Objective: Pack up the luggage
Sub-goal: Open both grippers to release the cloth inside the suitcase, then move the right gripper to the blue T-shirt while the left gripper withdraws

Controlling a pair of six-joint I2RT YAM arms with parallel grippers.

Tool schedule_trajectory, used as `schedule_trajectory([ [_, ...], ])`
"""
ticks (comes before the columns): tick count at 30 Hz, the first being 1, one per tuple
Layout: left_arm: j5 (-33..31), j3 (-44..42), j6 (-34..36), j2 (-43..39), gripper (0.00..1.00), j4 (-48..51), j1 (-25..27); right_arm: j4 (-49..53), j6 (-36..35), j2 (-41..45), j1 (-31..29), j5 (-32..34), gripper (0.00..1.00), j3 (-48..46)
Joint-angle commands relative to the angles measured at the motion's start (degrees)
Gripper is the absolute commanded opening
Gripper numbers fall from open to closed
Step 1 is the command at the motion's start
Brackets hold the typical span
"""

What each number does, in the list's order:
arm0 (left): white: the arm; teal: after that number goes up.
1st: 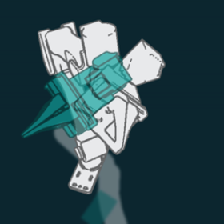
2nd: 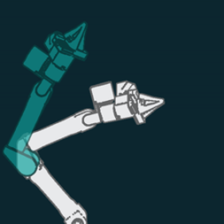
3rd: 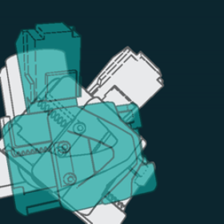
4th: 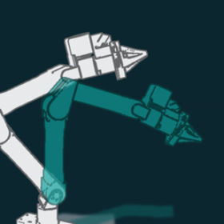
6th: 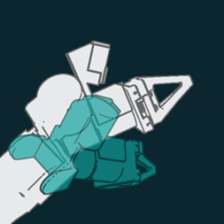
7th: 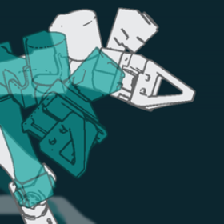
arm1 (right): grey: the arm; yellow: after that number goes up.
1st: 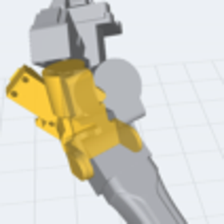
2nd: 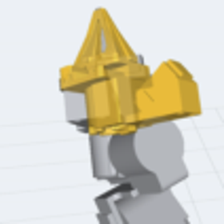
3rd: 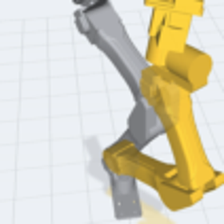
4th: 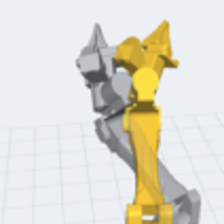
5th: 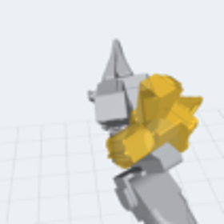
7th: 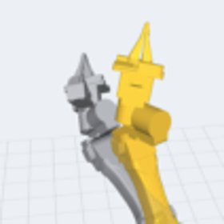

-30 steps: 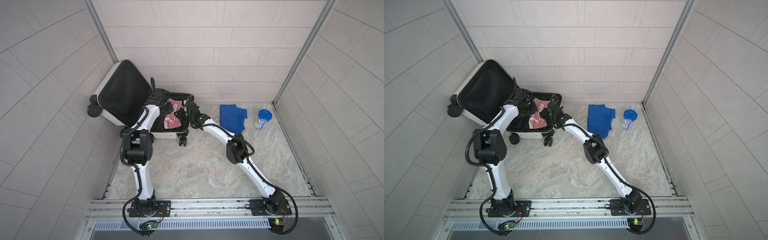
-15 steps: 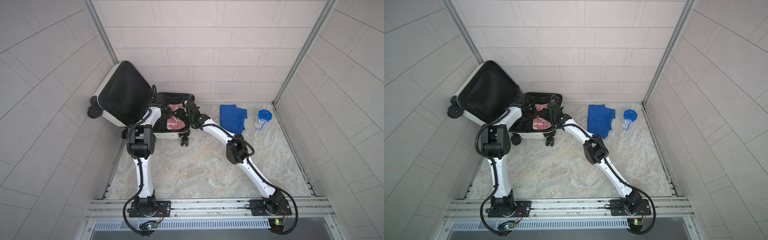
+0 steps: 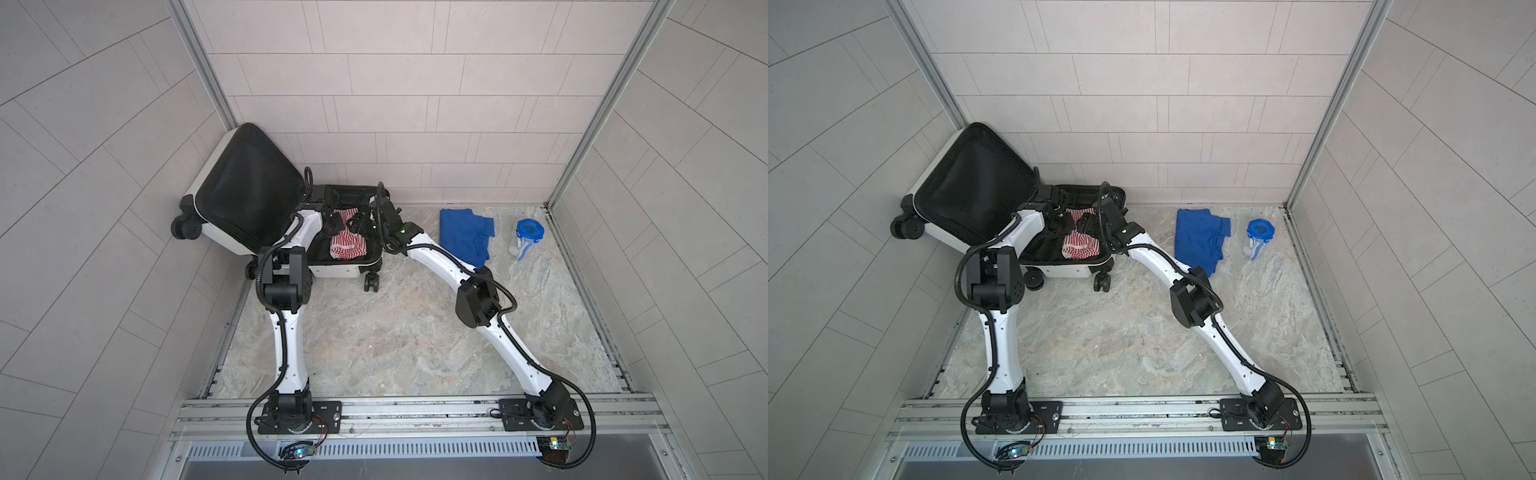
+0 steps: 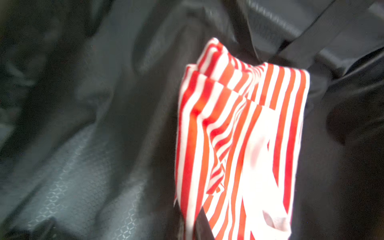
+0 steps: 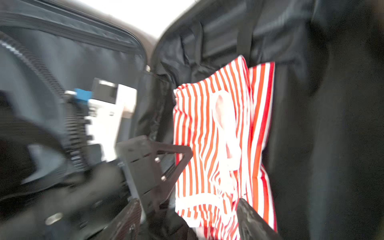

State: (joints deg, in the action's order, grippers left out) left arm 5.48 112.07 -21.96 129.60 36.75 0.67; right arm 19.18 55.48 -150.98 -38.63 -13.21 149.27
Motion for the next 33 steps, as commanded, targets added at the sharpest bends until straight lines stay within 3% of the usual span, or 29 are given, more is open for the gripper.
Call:
schedule_trajectory([
  [1,-3.18,2.04,0.42,0.52,0.32,2.32,-0.92,4.35,-4.39,8.08,-0.22,2.00,0.75,1.26],
  [4,-4.47,1.86,0.25,-0.52,0.52,2.81,-0.94,9.93,-9.33,11.41,-0.15,3.73,0.76,1.28],
  [7,-6.06,1.82,0.13,-2.07,0.61,3.41,-0.94,17.46,-15.00,14.86,-0.01,5.55,0.77,1.27],
  [11,-7.13,1.64,0.48,-4.87,0.61,4.56,-1.03,28.72,-24.35,20.55,0.73,10.00,0.77,-1.77],
  [15,-5.21,-0.24,0.05,-9.88,0.60,4.92,-1.03,31.11,-27.24,28.91,2.65,17.72,0.76,-14.77],
  [20,-0.73,-14.50,-3.73,-21.44,0.59,-4.78,-0.60,26.72,-24.62,38.29,9.09,18.80,0.76,-34.96],
  [25,3.95,-26.98,-5.68,-32.09,0.59,-12.59,1.18,23.38,-21.53,42.01,15.58,16.74,0.73,-49.17],
  [33,8.50,-41.58,-8.28,-46.78,0.61,-20.32,6.65,21.58,-23.72,41.39,17.45,18.36,0.73,-57.27],
])
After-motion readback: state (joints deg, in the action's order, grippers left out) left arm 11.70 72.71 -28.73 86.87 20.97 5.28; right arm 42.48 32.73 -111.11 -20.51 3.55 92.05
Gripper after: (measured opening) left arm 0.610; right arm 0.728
